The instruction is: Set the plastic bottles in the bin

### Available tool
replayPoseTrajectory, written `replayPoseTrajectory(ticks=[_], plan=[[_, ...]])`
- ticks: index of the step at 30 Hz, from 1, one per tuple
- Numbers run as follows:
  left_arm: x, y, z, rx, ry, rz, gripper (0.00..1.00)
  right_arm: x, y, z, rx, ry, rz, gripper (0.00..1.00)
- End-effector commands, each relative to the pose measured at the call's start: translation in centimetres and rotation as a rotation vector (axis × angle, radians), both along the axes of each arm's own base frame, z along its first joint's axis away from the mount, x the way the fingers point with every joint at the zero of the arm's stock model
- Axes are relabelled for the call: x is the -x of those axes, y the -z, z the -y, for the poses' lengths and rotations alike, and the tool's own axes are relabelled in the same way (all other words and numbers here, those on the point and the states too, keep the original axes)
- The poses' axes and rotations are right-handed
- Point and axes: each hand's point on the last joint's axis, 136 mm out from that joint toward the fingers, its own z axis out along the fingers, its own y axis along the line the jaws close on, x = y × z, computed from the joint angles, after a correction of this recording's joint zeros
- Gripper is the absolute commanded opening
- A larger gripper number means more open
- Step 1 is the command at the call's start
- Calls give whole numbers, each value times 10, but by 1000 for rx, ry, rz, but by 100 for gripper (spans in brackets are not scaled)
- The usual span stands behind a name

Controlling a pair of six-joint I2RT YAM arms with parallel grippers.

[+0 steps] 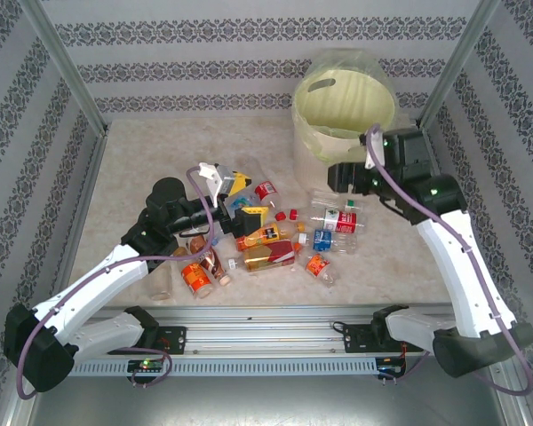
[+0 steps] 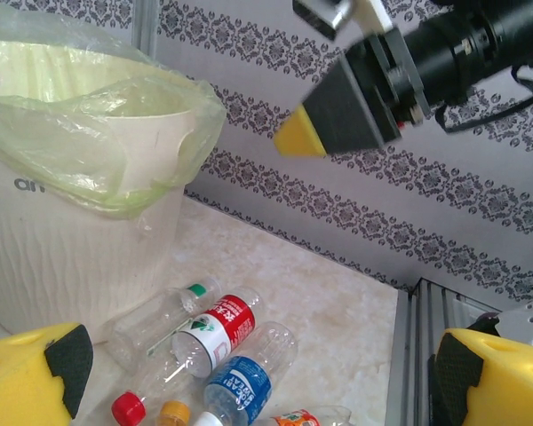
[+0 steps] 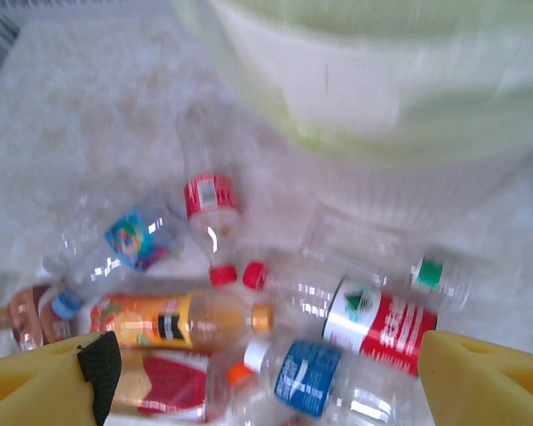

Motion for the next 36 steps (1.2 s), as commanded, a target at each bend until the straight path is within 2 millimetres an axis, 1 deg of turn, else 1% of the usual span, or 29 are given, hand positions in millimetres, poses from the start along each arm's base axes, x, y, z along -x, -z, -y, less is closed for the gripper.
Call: replayPoseTrajectory(ticks=[1, 4, 7, 9, 11, 14, 19, 23, 26, 30, 33, 36], plan=[[-1, -11, -1, 1, 7, 38, 100, 17, 39, -1, -2, 39, -100, 87], [-1, -10, -1, -5, 12, 36, 100, 36, 70, -9, 0, 15, -174, 87], [-2, -8, 0, -11, 16, 30, 100, 54, 100, -22, 24, -27, -250, 87], [-2, -8, 1, -12, 16, 31, 100, 68, 122, -31, 68, -74, -301, 87], [-2, -7, 1, -14, 16, 31, 100, 78, 140, -32, 132, -88, -344, 86], [-3, -7, 1, -17, 17, 30, 100, 91, 161, -38, 195, -131, -396, 80], [-1, -7, 1, -22, 23, 35, 100, 106, 186, -50, 248, -220, -456, 75], [0, -8, 0, -30, 25, 43, 100, 111, 205, -50, 296, -224, -518, 72], [3, -9, -1, -35, 30, 49, 100, 109, 217, -51, 323, -214, -553, 71], [6, -10, -2, -39, 35, 58, 100, 107, 233, -51, 340, -192, -585, 71], [9, -6, 0, -48, 60, 50, 100, 107, 244, -49, 358, -177, -604, 73], [12, -4, 3, -54, 86, 40, 100, 106, 251, -48, 372, -166, -614, 74]])
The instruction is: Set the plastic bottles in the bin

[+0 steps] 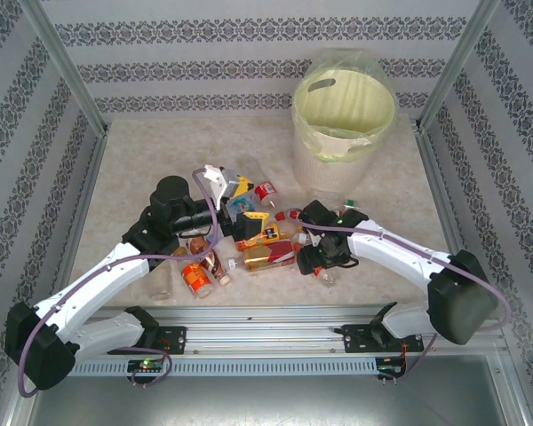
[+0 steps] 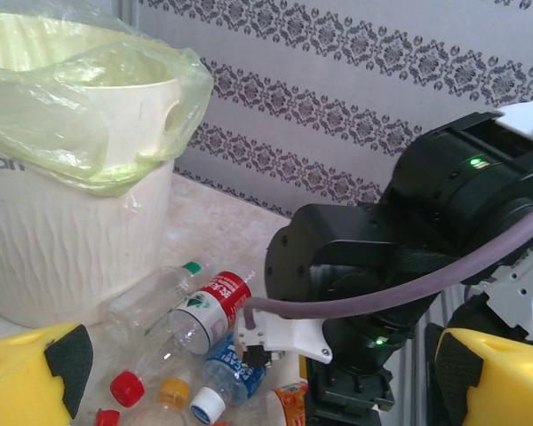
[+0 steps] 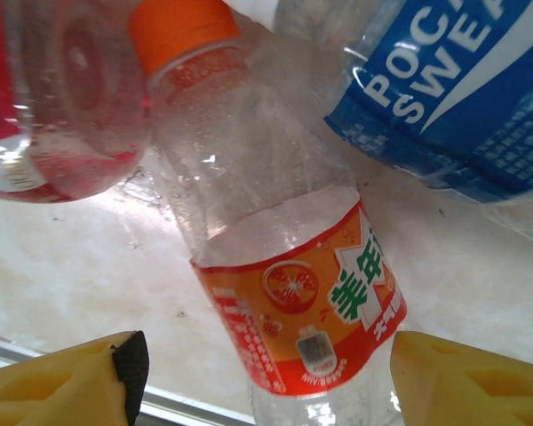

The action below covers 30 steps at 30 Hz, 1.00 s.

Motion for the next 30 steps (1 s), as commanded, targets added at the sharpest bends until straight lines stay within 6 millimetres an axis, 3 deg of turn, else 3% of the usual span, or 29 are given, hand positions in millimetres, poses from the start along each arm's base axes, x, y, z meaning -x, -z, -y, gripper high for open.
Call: replayPoseTrajectory(ticks=[1, 19, 30], plan=[[8, -17, 0, 6, 52, 38, 100, -2, 9, 2, 32, 17, 9, 74], [25, 6, 25, -64, 249, -92, 100, 1, 45, 6, 99, 32, -64, 75], [26, 14, 31, -78, 259, -113, 100, 1, 47, 4, 86, 44, -59, 64]])
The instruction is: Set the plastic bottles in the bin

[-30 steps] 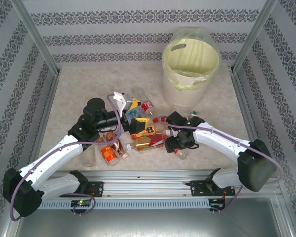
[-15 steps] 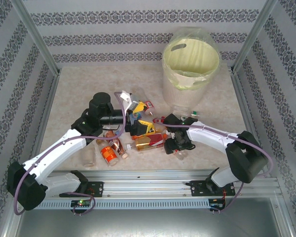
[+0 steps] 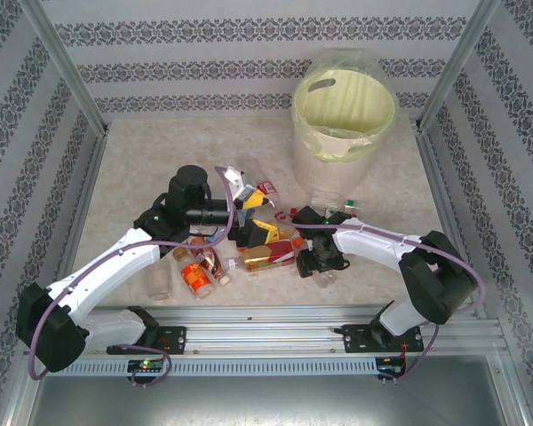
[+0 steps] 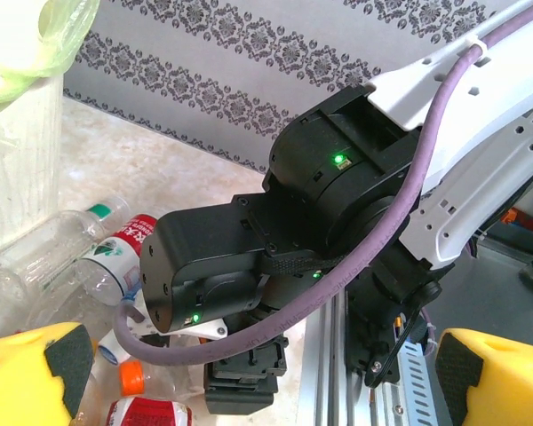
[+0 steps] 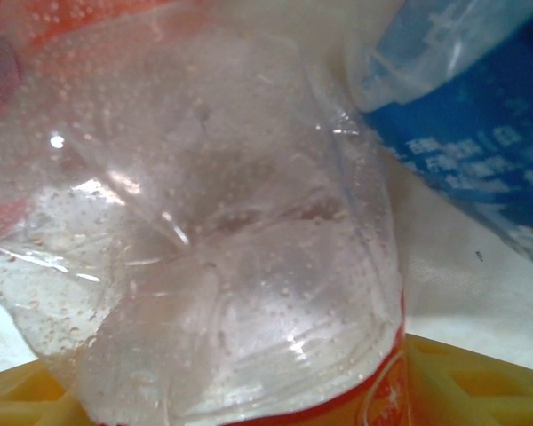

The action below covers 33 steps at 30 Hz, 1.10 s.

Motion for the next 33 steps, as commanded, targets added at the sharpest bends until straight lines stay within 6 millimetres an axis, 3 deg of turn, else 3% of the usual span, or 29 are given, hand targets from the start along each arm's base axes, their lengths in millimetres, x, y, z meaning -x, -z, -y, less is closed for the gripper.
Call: replayPoseTrajectory(ticks=[1, 10, 22, 33], plan=[[7, -11, 5, 11, 39, 33, 100, 4, 5, 1, 11, 16, -1, 62], [3, -12, 4, 18, 12, 48, 100, -2, -35, -16, -134, 13, 78, 55], [0, -24, -3, 57, -48, 106, 100, -16, -120, -31, -367, 17, 270, 53], [-3, -43, -17, 138, -156, 180, 100, -35, -209, -32, -527, 25, 514, 50]])
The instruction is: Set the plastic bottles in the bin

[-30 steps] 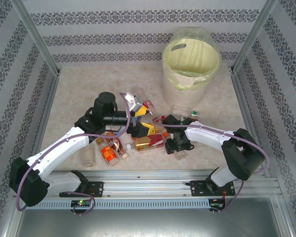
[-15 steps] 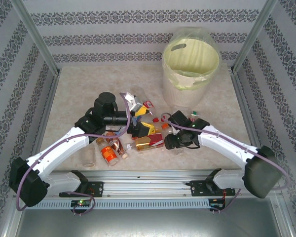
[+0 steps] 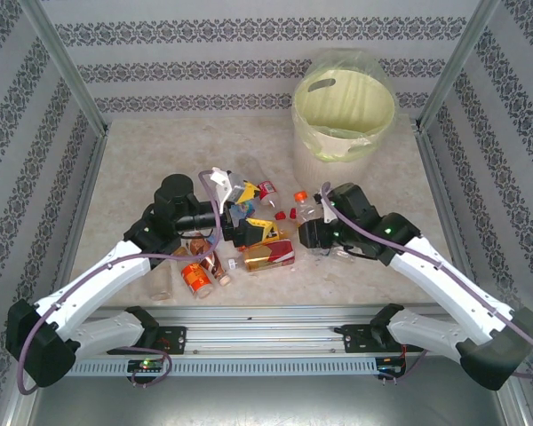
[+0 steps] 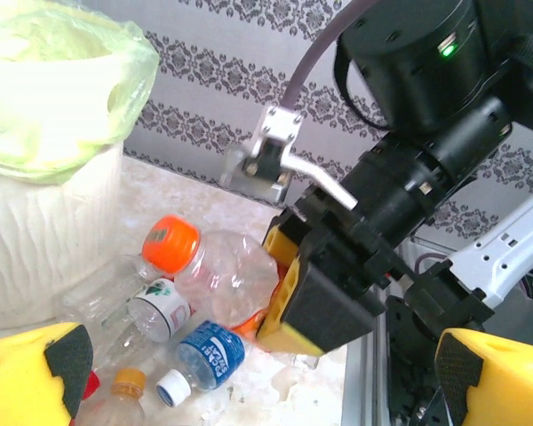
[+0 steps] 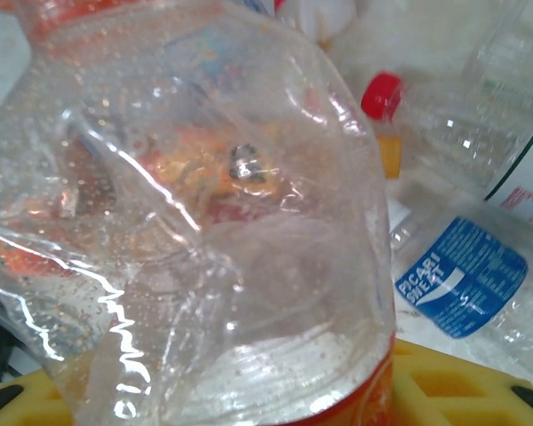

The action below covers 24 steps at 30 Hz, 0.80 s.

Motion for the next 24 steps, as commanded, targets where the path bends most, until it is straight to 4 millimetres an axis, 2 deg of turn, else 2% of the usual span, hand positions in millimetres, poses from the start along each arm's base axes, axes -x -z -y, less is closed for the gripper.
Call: replayPoseTrajectory(ticks=[1, 10, 24], plan=[[0, -22, -3, 74, -36, 62, 100, -8, -35, 0, -55, 11, 91, 50], [-4, -26, -9, 113, -87, 72, 100, -29, -110, 15, -88, 45, 302, 50], [-5, -36, -15, 178, -123, 83, 100, -77, -198, 38, -27, 119, 545, 47]])
